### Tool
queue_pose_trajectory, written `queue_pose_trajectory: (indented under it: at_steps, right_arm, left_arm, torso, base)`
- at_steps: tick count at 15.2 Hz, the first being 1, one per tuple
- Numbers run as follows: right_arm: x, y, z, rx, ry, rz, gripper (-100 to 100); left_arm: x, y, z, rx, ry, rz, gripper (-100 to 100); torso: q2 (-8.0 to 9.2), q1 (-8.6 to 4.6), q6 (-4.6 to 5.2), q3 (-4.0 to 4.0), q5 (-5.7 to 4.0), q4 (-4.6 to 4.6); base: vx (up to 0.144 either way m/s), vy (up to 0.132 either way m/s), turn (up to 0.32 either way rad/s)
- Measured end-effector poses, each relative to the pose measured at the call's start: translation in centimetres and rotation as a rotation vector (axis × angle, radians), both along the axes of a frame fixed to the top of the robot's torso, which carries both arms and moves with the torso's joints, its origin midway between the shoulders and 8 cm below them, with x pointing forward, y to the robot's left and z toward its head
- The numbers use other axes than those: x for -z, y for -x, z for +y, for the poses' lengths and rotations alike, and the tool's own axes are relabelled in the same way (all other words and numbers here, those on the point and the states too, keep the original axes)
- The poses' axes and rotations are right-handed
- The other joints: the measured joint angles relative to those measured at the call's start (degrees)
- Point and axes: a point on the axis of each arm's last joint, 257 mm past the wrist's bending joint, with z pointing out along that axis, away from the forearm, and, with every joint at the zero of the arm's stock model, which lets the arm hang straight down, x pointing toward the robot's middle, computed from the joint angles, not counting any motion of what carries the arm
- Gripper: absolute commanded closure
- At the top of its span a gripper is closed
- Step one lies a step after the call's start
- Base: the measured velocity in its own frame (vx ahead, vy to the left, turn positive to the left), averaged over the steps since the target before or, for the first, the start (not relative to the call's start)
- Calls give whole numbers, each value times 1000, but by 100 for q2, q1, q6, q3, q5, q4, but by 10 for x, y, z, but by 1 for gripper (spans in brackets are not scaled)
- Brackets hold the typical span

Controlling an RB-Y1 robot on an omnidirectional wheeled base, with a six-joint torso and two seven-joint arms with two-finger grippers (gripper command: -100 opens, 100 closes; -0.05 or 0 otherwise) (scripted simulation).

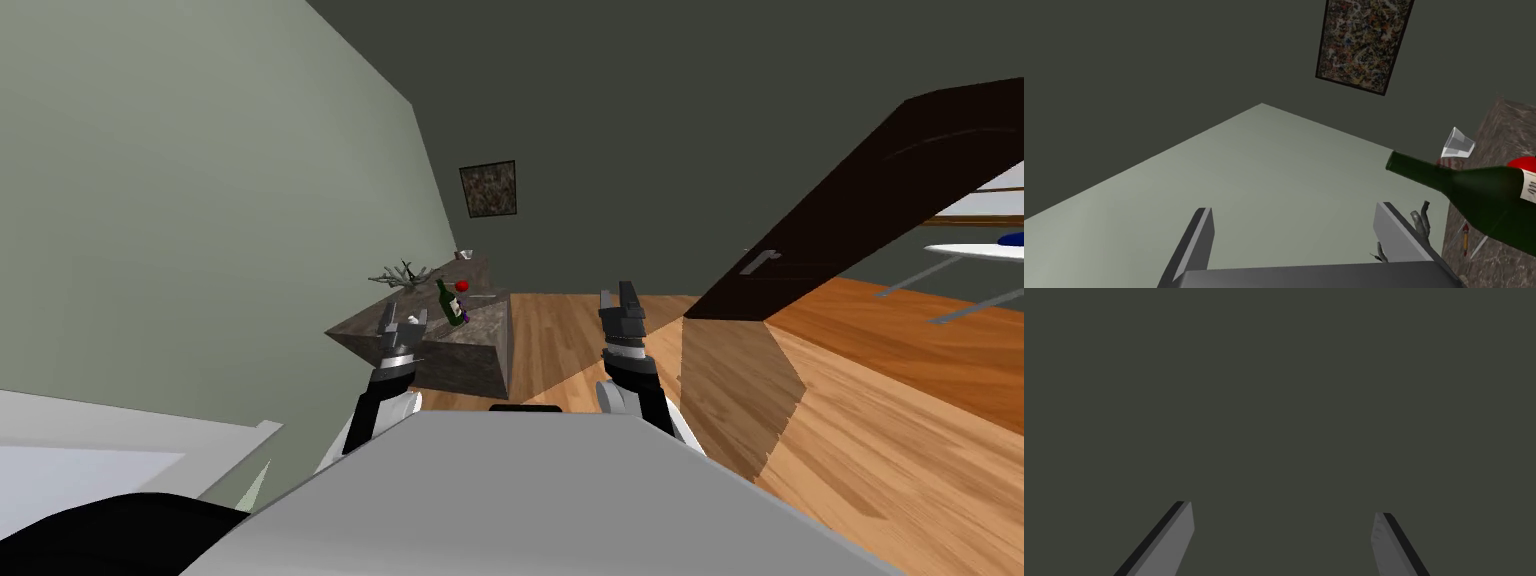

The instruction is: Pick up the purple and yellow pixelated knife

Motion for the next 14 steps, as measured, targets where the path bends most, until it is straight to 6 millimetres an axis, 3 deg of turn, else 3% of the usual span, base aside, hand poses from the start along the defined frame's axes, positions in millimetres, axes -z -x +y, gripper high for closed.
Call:
queue_pose_trajectory:
  at_steps: [8,11,14]
  right_arm:
    - [0,0,0,0,0,0,0]
    - [0,0,0,0,0,0,0]
    - [0,0,0,0,0,0,0]
  left_arm:
    - [35,11,58,-41,168,64,-100]
    - [50,19,84,-65,242,82,-100]
    - [56,24,96,-77,282,88,-100]
  torso:
    - [-12,9,0,-7,3,-2]
    - [-3,31,-7,-1,7,0]
    - [21,68,3,12,14,5]
  base:
    - [140,-213,125]
    - [87,-141,343]
    - [18,-68,-34]
